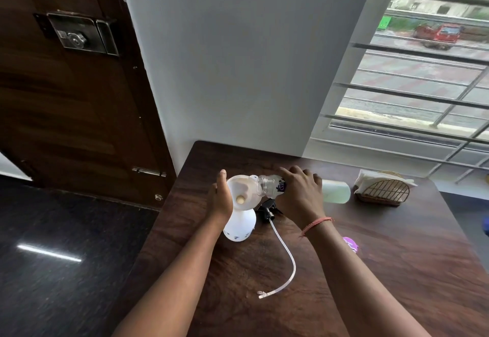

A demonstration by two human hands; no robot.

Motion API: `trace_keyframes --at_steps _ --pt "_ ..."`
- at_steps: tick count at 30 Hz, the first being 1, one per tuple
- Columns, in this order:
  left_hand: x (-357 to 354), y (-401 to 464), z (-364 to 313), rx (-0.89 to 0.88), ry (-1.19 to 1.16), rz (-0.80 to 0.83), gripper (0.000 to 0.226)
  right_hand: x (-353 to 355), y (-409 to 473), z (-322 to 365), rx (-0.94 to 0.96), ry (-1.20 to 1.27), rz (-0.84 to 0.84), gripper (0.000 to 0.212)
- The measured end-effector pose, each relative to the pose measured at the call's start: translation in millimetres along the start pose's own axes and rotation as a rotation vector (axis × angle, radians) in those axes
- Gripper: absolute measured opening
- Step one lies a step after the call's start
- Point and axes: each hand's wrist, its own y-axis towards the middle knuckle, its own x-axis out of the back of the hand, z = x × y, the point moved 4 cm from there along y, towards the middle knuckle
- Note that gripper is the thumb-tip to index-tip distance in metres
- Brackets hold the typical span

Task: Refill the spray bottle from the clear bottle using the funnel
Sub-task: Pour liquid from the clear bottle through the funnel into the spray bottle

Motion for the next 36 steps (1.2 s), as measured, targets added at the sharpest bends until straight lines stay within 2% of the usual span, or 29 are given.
trace_keyframes --at_steps 8,27,36 --pt "1.0 -4.0 0.7 0.018 -0.015 -0.002 0.05 6.3 1.6 8.2 0.012 -0.047 -0.047 0.058" --pt "0.2 -6.6 -3.7 -0.035 0.143 0.014 0.044 21.2 4.1 11.3 0.01 -0.033 -0.167 0.05" --pt "-0.2 -6.7 -4.0 -0.04 0.153 0.004 0.044 27.8 2.9 12.8 0.004 -0.021 -0.154 0.059"
